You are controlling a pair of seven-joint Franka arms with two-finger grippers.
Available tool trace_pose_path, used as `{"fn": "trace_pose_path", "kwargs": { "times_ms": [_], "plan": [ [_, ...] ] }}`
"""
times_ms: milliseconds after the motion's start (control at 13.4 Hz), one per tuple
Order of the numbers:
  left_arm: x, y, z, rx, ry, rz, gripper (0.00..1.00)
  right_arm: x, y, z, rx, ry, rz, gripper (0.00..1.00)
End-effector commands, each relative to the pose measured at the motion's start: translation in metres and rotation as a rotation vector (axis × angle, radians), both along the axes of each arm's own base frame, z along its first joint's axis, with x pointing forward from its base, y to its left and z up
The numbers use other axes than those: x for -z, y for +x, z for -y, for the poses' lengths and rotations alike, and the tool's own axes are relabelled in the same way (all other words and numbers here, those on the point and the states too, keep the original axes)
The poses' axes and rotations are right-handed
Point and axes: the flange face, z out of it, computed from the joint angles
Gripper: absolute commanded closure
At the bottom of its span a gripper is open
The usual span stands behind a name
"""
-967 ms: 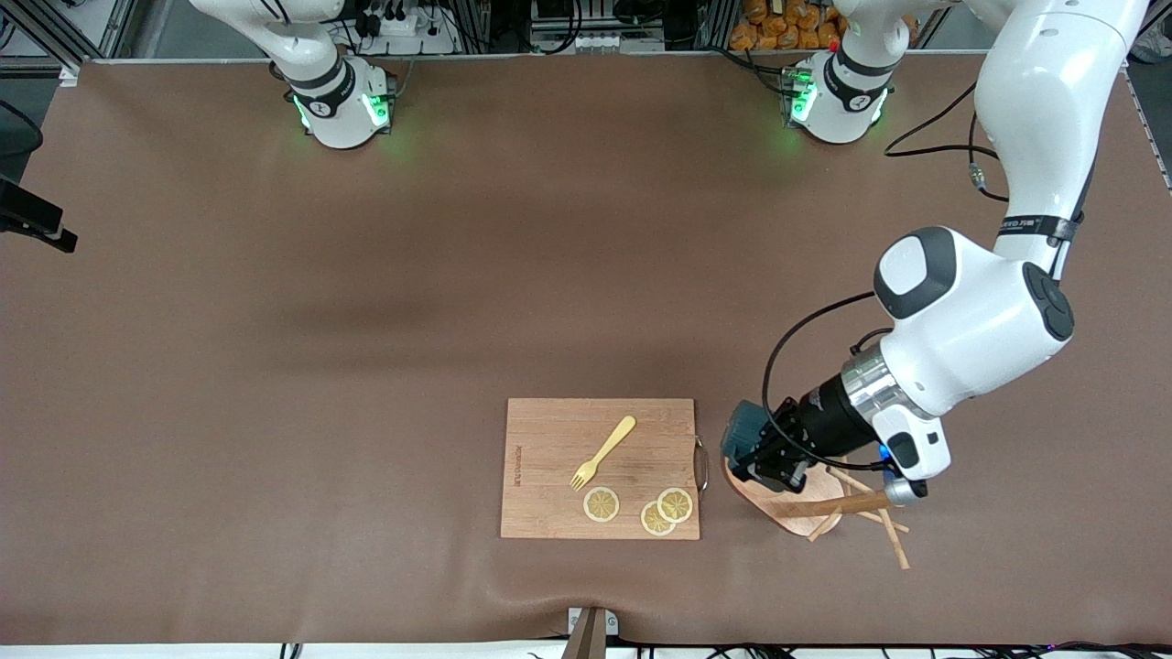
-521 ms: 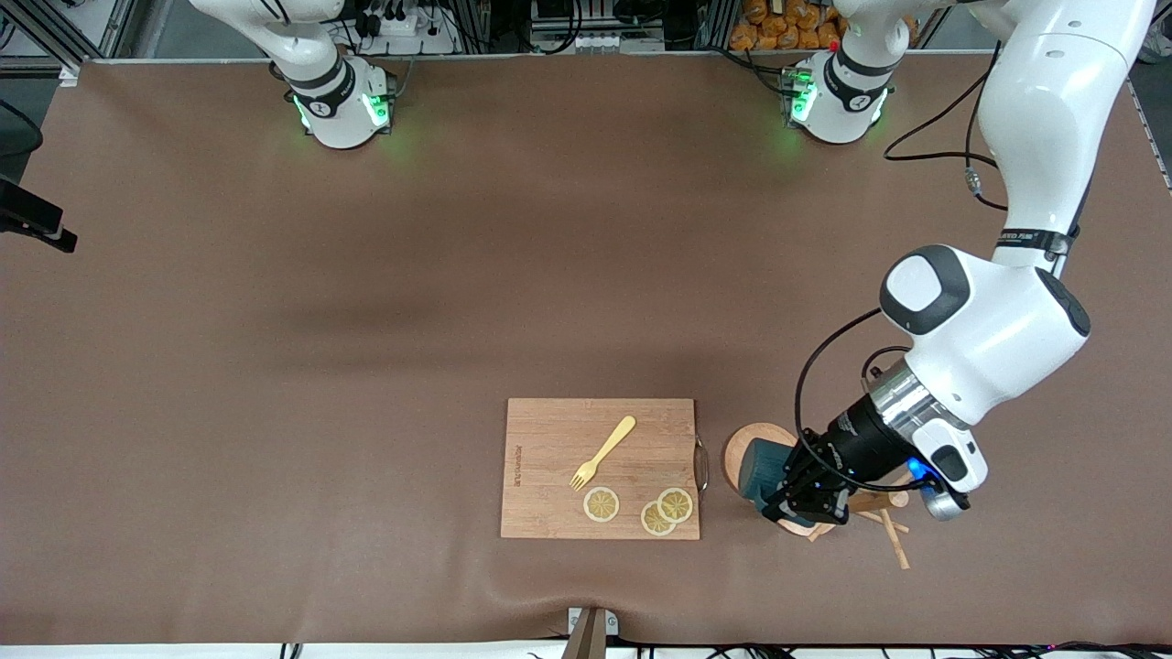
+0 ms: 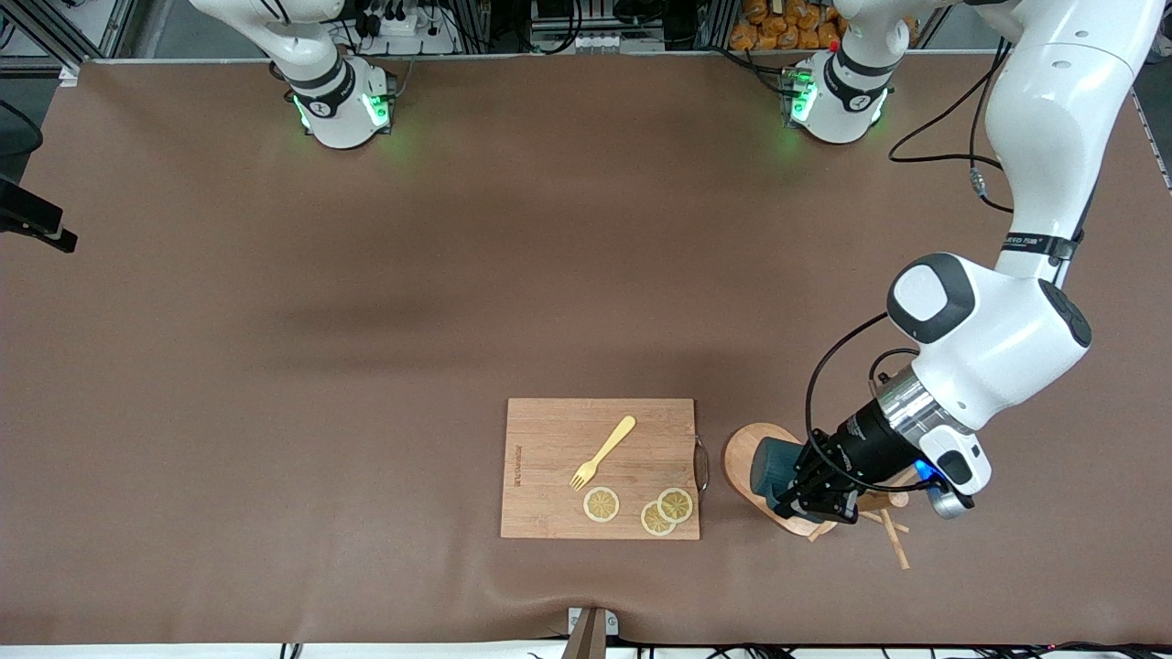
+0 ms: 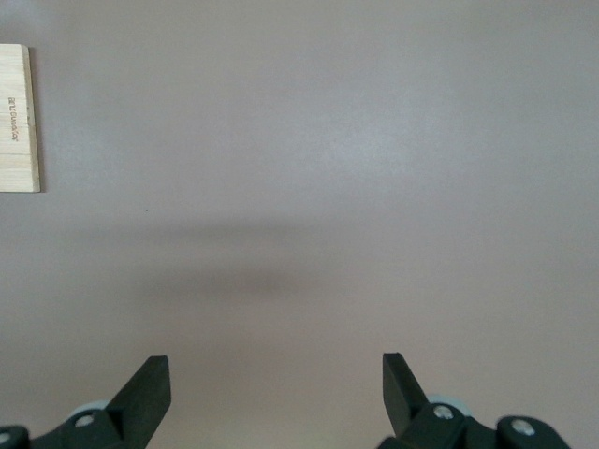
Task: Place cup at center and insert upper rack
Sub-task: 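Hang the mug's handle onto a mug tree peg with the left gripper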
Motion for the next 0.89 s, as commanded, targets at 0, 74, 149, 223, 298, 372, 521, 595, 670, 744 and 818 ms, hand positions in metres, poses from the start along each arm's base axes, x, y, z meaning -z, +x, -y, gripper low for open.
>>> {"fn": "trace_pose_path", "kwargs": {
  "times_ms": [0,74,149,223,298,372,521,595,670,744,818],
  "plan": [
    [0.001,-0.006,-0.005,-0.019,-0.007,-0.010,1.00,-0.004,-0.001,0.003,-0.006,0.007,0.000,0.00],
    [0.001,-0.003,-0.015,-0.035,-0.008,-0.012,1.00,-0.004,-0.001,0.003,-0.006,0.007,0.000,0.00],
    [0.002,-0.002,-0.020,-0.044,-0.008,-0.015,1.00,-0.004,-0.001,0.003,-0.006,0.007,0.000,0.00],
    [0.003,-0.002,-0.020,-0.042,-0.006,-0.015,1.00,-0.004,-0.001,0.003,-0.006,0.007,0.000,0.00],
    [0.004,-0.002,-0.023,-0.045,-0.004,-0.016,1.00,-0.004,-0.001,0.003,-0.006,0.007,0.000,0.00],
    [0.004,0.000,-0.032,-0.058,-0.005,-0.017,1.00,-0.004,-0.001,0.003,-0.006,0.007,0.000,0.00],
    [0.011,0.001,-0.043,-0.065,0.002,-0.026,1.00,-0.004,-0.001,0.003,-0.006,0.007,0.000,0.00],
    [0.012,0.001,-0.047,-0.068,0.005,-0.027,1.00,-0.004,-0.001,0.003,-0.006,0.007,0.000,0.00],
    [0.012,0.001,-0.048,-0.069,0.005,-0.027,1.00,-0.004,-0.001,0.003,-0.006,0.007,0.000,0.00],
    [0.014,0.001,-0.050,-0.069,0.006,-0.028,1.00,-0.004,-0.001,0.003,-0.006,0.007,0.000,0.00],
    [0.016,0.002,-0.054,-0.072,0.008,-0.029,1.00,-0.004,-0.001,0.003,-0.006,0.007,0.000,0.00]
  ]
}}
